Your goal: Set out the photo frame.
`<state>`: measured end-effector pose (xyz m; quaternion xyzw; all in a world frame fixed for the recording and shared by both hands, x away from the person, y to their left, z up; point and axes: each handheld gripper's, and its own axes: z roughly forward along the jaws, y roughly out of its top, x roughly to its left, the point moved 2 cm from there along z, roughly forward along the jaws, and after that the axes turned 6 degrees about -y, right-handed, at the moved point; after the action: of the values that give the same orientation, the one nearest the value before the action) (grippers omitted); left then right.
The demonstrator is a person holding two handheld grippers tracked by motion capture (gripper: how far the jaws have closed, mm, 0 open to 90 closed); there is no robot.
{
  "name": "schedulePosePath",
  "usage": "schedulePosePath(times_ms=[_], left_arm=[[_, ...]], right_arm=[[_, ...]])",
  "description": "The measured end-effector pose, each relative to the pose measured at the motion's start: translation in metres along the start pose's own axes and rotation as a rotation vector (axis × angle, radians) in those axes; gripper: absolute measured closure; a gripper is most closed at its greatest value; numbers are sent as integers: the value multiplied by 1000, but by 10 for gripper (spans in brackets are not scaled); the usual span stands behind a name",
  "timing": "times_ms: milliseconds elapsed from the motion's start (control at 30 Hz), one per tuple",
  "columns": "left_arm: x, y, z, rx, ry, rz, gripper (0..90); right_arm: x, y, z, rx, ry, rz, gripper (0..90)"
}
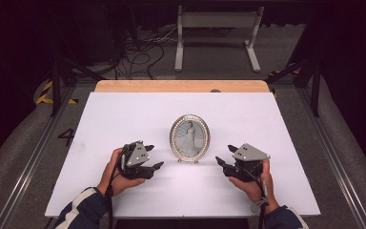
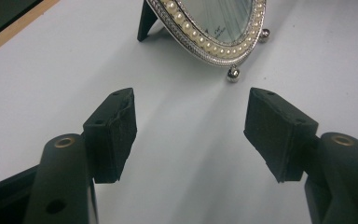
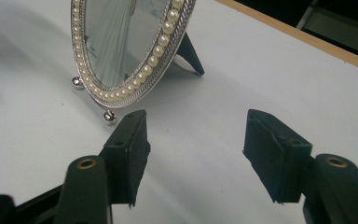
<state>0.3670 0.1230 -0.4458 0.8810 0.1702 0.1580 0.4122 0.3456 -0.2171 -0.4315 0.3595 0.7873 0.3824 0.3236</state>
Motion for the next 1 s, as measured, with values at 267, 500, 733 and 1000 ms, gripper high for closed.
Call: schedulePosePath(times_ms=[267,500,733,1000], left_arm=[[-2,-12,-9,15,21,-6,245],[-2,-24,-15,34,39,-15,214],[-2,-35,-25,30,54,-38,202],[-2,-51,-40,10,75,-95,154]], right_arm=[[-2,-9,-6,25,-13,-27,348],[-6,-20,-11,39,-31,-27,331],[-13,-29,-17,47,-63,-11,290],[-21,-46,-28,38,-116,-5,269]])
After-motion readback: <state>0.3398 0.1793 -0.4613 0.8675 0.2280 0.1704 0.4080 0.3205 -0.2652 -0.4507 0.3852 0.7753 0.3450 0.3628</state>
